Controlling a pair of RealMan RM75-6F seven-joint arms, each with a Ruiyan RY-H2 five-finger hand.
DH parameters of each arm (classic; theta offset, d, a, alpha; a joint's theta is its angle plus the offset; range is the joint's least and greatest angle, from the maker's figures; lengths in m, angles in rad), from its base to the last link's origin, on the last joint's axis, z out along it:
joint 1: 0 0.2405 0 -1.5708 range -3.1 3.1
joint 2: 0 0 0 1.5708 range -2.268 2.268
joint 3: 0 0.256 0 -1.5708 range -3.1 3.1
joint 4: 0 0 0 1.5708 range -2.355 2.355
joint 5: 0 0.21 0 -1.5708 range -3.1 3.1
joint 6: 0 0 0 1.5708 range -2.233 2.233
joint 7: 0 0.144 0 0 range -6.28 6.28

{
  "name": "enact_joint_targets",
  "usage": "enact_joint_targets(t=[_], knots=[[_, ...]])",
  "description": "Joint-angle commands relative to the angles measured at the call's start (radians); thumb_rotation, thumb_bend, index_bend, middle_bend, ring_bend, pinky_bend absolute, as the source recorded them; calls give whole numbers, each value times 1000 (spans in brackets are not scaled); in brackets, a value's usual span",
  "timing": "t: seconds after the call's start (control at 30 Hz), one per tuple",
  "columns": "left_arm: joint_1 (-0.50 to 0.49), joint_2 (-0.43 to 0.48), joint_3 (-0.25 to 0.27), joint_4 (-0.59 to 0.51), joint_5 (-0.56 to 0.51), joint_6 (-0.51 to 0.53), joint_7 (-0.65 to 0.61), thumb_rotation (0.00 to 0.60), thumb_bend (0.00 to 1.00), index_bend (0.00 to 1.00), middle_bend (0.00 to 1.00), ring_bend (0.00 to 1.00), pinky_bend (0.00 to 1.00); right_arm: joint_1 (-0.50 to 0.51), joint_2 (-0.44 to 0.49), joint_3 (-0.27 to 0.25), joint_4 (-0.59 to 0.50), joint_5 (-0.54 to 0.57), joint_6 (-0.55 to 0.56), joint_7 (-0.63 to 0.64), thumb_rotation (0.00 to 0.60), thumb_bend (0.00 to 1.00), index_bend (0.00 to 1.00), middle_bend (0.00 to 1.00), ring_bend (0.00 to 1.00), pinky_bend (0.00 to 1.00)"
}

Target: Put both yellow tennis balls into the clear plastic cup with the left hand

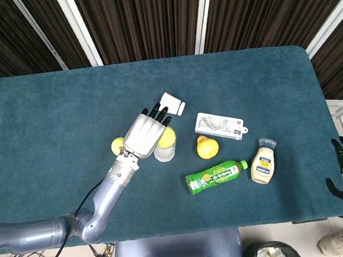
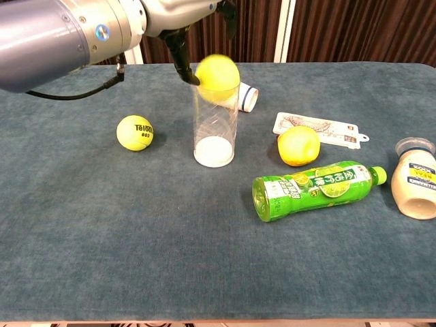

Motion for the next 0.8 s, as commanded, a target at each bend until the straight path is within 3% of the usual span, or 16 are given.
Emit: enact_joint_targets(t=[0.03,0.27,0.37,0.5,0.8], knots=[[-9,9,-7,-21,-11,17,12,600,0,309,169,123,378,0,0,1,0,1,1,1,600,339,28,75,119,72],[-5,49,6,-57,22,53,22,600,7,309,193,123,364,0,1,1,0,3,-1,2,600,340,28,75,118,71],[32,103,46,-84,51,89,34,600,8,308,186,123,367,-1,2,1,-2,-1,5,3,600,340,28,75,118,72],[87,172,70,-114,2,94,-10,600,8,286,146,123,367,-2,0,2,-3,-1,9,-6,600,340,28,75,119,71],[155,179,124,37,-29,-12,-230,600,8,238,128,118,341,6,-17,-3,4,8,-8,-34,600,340,28,75,118,72]])
